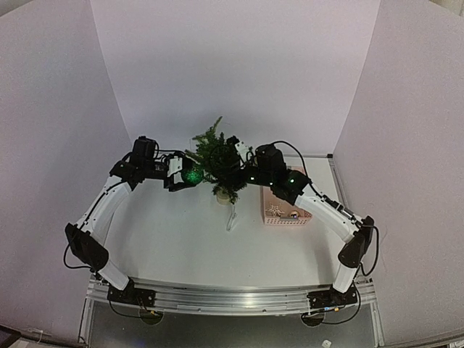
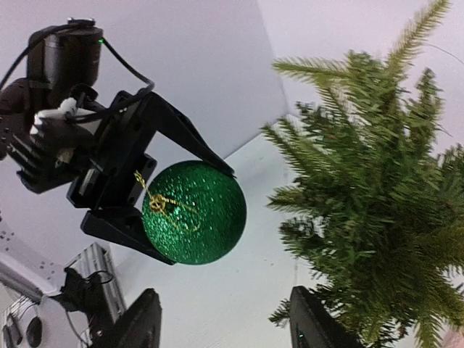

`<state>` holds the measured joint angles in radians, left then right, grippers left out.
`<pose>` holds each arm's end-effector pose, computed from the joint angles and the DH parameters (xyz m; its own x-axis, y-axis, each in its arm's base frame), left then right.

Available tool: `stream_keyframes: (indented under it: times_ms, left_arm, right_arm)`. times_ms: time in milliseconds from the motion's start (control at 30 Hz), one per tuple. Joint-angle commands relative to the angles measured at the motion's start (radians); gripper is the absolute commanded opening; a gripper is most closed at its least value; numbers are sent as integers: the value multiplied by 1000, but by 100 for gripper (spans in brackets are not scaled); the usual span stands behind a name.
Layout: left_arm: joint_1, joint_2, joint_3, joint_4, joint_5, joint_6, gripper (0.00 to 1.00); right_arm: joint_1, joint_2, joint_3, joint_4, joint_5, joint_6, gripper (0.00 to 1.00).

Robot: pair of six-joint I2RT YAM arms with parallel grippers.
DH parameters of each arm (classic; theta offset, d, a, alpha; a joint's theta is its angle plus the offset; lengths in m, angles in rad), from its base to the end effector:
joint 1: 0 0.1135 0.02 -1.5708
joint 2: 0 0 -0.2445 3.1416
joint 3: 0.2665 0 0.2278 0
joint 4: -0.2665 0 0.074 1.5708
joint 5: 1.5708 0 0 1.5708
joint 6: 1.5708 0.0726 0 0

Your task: Decorate the small christmas tree

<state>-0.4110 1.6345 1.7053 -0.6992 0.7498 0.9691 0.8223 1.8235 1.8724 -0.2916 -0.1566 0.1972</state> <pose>0.3042 -0.1865 0.3582 0.3526 0.5044 -0.7882 0.8958 0.0614 0.4401 0.2906 0.3295 0.3859 -0.3224 -0.0627 -0.9445 -0.7787 0.5849 0.2269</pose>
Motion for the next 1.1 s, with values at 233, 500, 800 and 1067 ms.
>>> stream_keyframes:
  times_ms: [233,500,800,1067]
  left_arm:
    - [-23,-169,-128,44,171,154,48]
    - [-25,-170,-130,50,174,143,49]
    - [-26,-162,-131,47,166,127,49]
    - [-26,-159,-132,44,161,125,49]
  right_arm:
    - [-4,80,142,48,-447,82,55]
    - [-4,141,206,53,-537,111,42]
    - [-4,168,226,61,-516,124,27]
    - [-3,179,234,64,-506,128,21]
